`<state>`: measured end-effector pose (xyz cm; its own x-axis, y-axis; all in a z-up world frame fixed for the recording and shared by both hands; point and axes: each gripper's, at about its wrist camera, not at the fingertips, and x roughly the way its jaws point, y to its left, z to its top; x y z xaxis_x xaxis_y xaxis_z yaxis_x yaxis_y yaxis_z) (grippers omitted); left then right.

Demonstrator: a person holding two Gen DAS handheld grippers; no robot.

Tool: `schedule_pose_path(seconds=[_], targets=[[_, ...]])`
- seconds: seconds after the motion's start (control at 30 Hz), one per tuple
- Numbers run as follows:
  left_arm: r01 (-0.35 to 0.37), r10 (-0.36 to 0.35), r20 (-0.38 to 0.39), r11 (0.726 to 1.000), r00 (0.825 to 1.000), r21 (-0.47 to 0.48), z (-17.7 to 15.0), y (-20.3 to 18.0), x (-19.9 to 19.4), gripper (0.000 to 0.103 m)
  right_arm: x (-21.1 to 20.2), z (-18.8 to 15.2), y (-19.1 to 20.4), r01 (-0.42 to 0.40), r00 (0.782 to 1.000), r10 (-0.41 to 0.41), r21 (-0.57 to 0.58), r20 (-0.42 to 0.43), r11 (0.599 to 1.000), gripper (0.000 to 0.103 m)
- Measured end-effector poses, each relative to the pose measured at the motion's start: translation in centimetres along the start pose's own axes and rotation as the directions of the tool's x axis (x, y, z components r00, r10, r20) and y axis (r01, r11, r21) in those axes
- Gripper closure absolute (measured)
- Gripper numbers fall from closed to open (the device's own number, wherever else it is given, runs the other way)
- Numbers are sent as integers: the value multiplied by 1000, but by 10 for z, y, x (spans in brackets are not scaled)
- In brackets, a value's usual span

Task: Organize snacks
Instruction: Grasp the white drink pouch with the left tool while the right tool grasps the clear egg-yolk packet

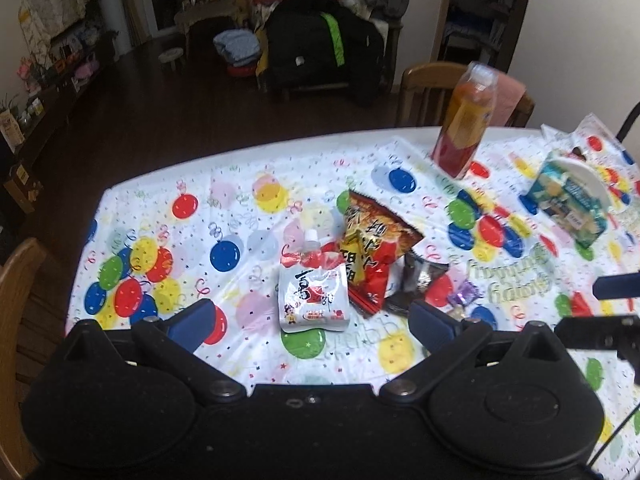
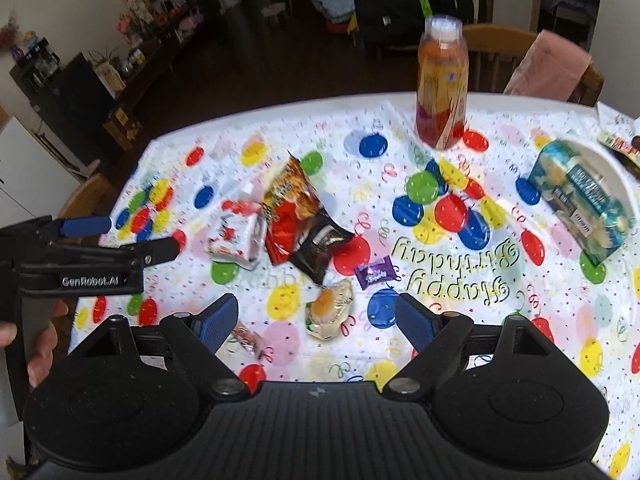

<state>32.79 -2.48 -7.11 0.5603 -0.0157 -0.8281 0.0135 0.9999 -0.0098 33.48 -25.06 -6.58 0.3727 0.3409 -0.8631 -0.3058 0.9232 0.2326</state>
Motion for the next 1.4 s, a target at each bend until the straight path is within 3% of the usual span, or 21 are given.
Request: schedule_pose_path(seconds=[0.4, 0.8, 1.0, 1.27, 1.4], targets=[[-5, 0, -110, 999, 994, -43, 10, -3, 73, 1, 77, 6, -17, -11, 993, 13, 17, -121, 1000, 17], [-20, 6, -182, 997, 983, -80, 13, 4, 120, 2, 132, 3, -23, -26, 978, 40, 68, -205, 997, 18], [-19, 1, -204, 996, 979, -85, 12, 6, 135, 5, 147, -2, -21, -23, 971, 37, 63, -236, 998, 33], [-5, -18, -223, 995, 975, -101, 10, 6, 144, 36, 153, -5, -17, -21, 969, 32, 47, -246, 999, 58], [-4, -21, -225, 994, 974, -113, 11, 6, 143, 36, 152, -5, -16, -12, 971, 21, 39, -238, 999, 62]])
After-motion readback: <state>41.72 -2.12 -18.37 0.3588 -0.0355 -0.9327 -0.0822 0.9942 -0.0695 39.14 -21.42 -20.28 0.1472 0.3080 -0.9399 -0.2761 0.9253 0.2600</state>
